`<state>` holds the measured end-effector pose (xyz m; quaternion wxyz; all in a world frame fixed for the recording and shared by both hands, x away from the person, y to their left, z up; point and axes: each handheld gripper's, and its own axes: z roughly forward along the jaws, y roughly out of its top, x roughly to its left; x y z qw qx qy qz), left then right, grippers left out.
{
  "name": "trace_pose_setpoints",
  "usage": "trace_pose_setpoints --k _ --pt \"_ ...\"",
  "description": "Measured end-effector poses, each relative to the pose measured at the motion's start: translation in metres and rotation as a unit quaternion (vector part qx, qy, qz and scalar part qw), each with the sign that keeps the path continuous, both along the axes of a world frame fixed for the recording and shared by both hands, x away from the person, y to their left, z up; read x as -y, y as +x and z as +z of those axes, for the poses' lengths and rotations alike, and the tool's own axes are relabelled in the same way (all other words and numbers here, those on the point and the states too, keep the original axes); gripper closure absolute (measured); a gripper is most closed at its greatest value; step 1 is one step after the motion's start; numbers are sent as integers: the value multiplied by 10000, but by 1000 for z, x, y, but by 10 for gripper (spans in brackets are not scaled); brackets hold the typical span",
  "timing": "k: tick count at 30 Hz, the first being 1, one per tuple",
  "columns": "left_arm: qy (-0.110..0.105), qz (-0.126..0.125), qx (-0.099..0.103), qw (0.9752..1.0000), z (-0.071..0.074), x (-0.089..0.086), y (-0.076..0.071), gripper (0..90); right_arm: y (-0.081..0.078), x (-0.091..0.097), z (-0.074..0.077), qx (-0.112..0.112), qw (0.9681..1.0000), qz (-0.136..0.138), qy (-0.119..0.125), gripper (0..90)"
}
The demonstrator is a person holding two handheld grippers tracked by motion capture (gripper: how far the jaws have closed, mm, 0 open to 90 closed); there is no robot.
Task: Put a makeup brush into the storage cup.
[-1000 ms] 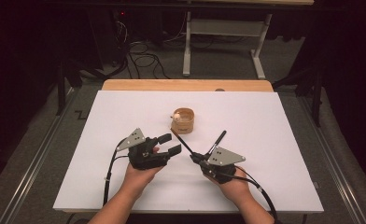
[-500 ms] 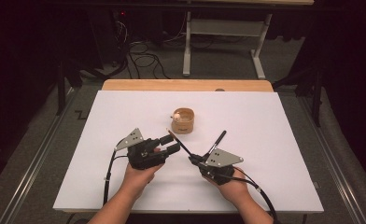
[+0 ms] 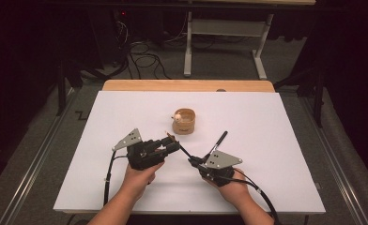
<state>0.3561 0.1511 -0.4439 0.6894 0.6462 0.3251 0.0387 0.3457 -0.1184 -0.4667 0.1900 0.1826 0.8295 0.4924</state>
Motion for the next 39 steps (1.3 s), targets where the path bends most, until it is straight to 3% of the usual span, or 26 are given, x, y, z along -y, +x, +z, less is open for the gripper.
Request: trace_pose_setpoints --k 7,25,39 --pt "-93 -45 -45 9999 -1 -1 1 661 0 0 0 8 9999 10 -117 865" --pt "-323 -113 -70 9994 -4 -5 1 803 0 -1 -1 -7 9999 31 -98 865" --pt "-435 -263 -35 9987 -3 -4 0 830 0 -2 -2 -10 9999 44 -109 857"
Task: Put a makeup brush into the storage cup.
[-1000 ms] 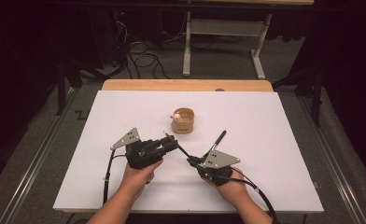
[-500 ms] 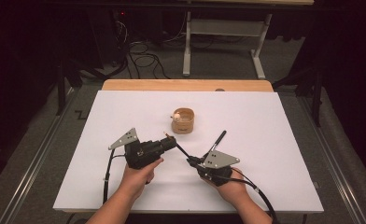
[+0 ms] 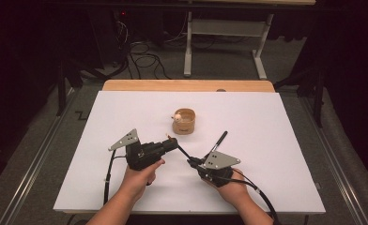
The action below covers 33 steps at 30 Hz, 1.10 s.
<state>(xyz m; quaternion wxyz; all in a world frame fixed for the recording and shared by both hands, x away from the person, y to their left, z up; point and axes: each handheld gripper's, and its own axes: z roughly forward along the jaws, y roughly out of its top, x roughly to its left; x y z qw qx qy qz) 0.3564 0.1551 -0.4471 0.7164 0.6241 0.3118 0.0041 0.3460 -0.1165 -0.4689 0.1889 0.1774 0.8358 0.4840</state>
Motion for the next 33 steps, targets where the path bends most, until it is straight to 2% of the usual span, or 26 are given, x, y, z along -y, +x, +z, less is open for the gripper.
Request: trace_pose_setpoints --k 6,10,21,27,31,33 --pt "0 42 61 10000 1 0 -1 836 0 0 0 -65 10000 -32 30 803" --pt "81 139 104 9998 2 -2 -2 838 0 1 1 -92 9999 -39 86 761" --pt "146 240 206 9994 4 -2 -4 840 1 0 1 -165 9998 -46 140 702" --pt "395 316 325 9982 6 1 -6 840 1 0 3 -263 9992 -68 278 615" --pt "691 301 382 9964 7 6 -8 840 0 0 4 -268 9990 -62 342 583" --pt "871 291 442 9948 8 9 -9 840 -1 0 6 -252 9989 -26 393 575"
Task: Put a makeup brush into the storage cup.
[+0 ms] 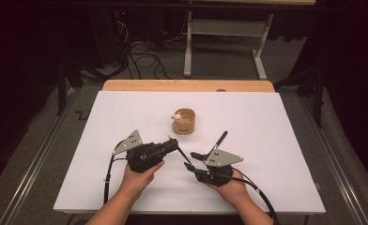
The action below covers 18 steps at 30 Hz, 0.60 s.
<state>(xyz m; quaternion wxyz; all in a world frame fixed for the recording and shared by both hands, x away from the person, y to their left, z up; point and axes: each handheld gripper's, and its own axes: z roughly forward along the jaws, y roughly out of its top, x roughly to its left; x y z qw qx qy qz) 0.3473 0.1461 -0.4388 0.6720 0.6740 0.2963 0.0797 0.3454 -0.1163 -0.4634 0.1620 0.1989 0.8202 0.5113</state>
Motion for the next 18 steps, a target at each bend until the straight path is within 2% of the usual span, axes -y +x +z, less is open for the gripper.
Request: trace_pose_setpoints --k 3,7,11,18 --pt "302 -7 57 9995 2 7 -3 840 -3 -1 3 49 10000 2 49 586" --pt "466 -56 90 9989 4 14 -7 840 -4 -2 6 112 9998 30 183 610" --pt "519 -98 97 9986 3 18 -8 839 -6 -2 10 141 9994 -5 319 627" --pt "633 -186 135 9977 2 23 -11 840 -8 -5 13 218 9989 4 405 671"
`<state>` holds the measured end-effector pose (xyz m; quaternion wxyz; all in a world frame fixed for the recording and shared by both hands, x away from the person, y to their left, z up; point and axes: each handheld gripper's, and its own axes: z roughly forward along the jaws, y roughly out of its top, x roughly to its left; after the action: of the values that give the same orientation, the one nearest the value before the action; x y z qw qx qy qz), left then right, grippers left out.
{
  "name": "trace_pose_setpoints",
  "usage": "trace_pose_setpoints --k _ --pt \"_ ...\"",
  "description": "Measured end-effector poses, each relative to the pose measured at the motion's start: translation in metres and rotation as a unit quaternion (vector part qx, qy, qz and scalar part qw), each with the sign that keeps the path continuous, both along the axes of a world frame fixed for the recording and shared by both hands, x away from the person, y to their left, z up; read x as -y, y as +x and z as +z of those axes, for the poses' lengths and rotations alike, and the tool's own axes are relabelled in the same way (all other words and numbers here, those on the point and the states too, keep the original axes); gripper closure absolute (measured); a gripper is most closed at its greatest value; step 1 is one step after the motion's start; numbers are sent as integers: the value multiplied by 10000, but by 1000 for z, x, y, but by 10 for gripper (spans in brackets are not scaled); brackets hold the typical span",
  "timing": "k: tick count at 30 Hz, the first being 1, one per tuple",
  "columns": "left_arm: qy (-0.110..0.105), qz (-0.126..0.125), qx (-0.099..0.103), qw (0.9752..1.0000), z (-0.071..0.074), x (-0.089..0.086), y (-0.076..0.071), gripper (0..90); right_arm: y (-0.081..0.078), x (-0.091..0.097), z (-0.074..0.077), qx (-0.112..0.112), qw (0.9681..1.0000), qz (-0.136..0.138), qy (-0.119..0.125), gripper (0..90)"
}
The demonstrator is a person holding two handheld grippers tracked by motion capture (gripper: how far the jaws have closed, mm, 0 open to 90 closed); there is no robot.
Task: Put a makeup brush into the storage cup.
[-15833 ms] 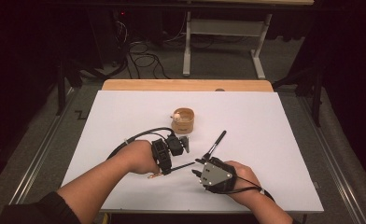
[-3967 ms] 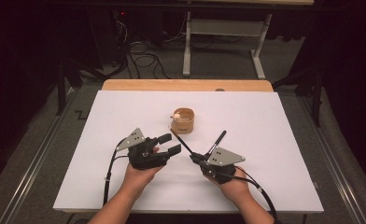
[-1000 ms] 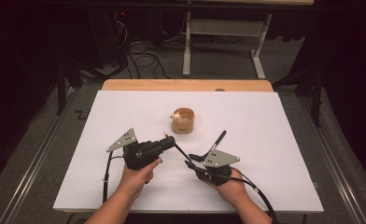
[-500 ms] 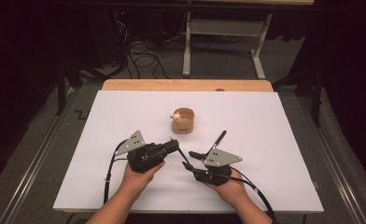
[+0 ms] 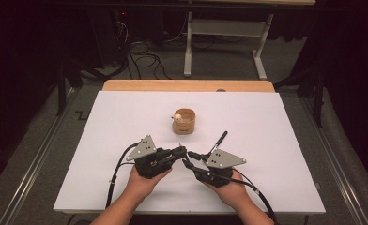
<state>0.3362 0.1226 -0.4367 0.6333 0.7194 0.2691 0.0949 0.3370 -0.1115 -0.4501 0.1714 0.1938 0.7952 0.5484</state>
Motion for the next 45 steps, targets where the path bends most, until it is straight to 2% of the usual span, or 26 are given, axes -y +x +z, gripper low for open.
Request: trace_pose_setpoints --k 5,16,27,31,35,40,41,45 --pt "114 -73 68 9999 -1 6 -3 839 -2 0 2 35 9999 -14 -113 737" --pt "91 -84 85 9999 0 8 -4 839 -3 -1 2 42 9999 -38 -137 828" --pt "58 -86 100 9999 0 8 -4 826 -4 0 3 54 9999 -41 -129 840" --pt "38 -120 151 9998 0 7 -4 764 -2 2 4 32 10000 -51 -70 840" --pt "2 -41 143 9999 2 4 -4 667 -1 5 4 -16 9999 -99 -70 840" --pt "116 207 109 9997 5 -6 -4 547 1 8 4 -35 9999 -166 -9 840" --pt "161 273 100 9994 5 -9 -3 522 1 10 5 -48 9998 -201 -63 840" --pt "312 515 17 9982 5 -23 -2 446 3 15 6 -67 9996 -286 -11 840"
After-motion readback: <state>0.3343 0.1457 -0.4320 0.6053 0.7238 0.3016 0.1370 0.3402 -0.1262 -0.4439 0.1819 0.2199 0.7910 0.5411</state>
